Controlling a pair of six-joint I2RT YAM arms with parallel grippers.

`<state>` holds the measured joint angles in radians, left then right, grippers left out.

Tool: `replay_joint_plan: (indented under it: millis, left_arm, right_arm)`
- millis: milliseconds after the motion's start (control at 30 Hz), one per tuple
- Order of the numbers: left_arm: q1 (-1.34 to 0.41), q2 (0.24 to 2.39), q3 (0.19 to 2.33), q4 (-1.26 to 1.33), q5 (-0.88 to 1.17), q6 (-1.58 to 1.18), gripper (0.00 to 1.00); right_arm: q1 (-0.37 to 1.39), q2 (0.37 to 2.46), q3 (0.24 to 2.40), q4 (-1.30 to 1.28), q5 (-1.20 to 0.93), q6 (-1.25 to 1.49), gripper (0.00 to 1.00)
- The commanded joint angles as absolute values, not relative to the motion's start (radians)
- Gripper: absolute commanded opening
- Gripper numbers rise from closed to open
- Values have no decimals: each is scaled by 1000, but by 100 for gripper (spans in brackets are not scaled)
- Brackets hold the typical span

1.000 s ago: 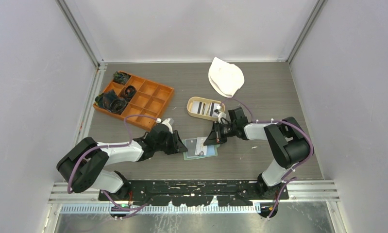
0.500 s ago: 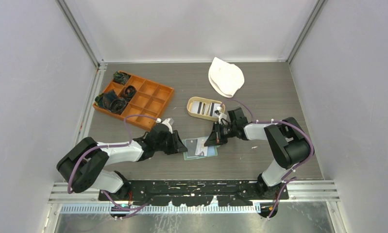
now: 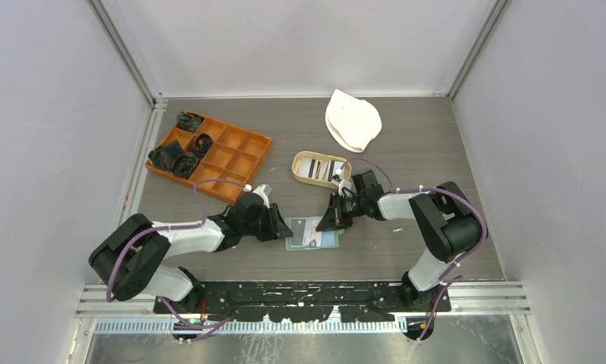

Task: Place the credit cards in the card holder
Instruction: Insert the credit card into the card holder.

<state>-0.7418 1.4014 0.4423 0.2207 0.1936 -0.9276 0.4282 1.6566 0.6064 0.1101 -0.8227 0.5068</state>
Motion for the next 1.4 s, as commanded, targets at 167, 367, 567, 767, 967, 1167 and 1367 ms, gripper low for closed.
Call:
replay_joint_plan:
  millis: [167,367,567,767,967,1167,1367]
  left_arm:
    - [-742,1433,436,156,190,-896,34]
    - [-741,1448,435,172,200,-897,34]
    - [-741,1463,437,192,211,-899,33]
    - [-741,1478,439,208,218,-905,33]
    - [-741,1469,431,211,212,-910,33]
    - [-741,1451,426,200,204,-907,34]
    - [-742,1440,418,201,205,-908,33]
  right_arm:
    - [446,1678,614,98,-721,582,1]
    - [468,1688,633,84,-706,600,1]
    - [500,1707,666,84,-731,577,1]
    - [521,1741,707,92,-739,570,13]
    - [520,1729,786,-91,-740,439,34]
    - [519,1671,820,-205,-671,349,40]
    - [519,1686,853,-270,-647,316,48]
